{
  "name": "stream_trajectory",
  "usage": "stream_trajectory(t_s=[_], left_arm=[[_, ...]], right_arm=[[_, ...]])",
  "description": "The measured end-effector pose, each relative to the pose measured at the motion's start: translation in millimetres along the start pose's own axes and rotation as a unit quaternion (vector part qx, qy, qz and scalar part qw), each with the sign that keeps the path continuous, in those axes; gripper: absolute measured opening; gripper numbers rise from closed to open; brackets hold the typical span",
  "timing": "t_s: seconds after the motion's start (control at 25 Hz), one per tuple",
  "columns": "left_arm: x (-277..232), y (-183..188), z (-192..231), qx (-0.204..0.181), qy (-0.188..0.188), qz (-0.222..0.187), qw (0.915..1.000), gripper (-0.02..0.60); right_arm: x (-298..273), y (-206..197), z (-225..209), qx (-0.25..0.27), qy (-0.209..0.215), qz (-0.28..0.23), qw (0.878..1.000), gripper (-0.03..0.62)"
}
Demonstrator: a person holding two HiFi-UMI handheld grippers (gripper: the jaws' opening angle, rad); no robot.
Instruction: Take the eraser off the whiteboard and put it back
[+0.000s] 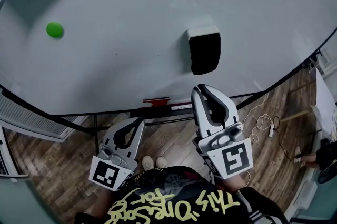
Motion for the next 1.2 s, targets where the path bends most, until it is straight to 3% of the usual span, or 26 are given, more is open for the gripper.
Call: stream_trajectory(t_s=[0.12, 0.6, 0.88, 1.2], left_arm=[[0.7, -0.1, 1.0, 0.0, 0.002, 0.0, 1.0, 0.008], [6.9, 0.4, 6.0, -0.002, 0.016, -0.004, 0.9999, 0.006], [11.6, 1.8, 10.2, -0.003, 0.025, -0.005, 0.9997, 0.008], [15.8, 2.1, 14.6, -0.005, 0.032, -0.005, 0.9995, 0.008]], right_arm=[[-2.0, 3.3, -2.5, 0.006, -0.002, 0.0, 1.0, 0.084], [-9.4, 25.2, -19.3, 0.048, -0.025, -0.021, 0.998, 0.204], [-19.0, 32.5, -31.3, 0.08, -0.073, -0.019, 0.994, 0.238], [-32.3, 38.9, -33.6, 0.102, -0.085, -0.019, 0.991, 0.259]])
Point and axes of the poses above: the fingertips, and each gripper's own axes: x backward along the fingers, z to its left, y out of its top, the point moved 1 cm from there along x, backward along the fingers, and after that the axes turned 8 degrees about x, right-handed, at the moved point
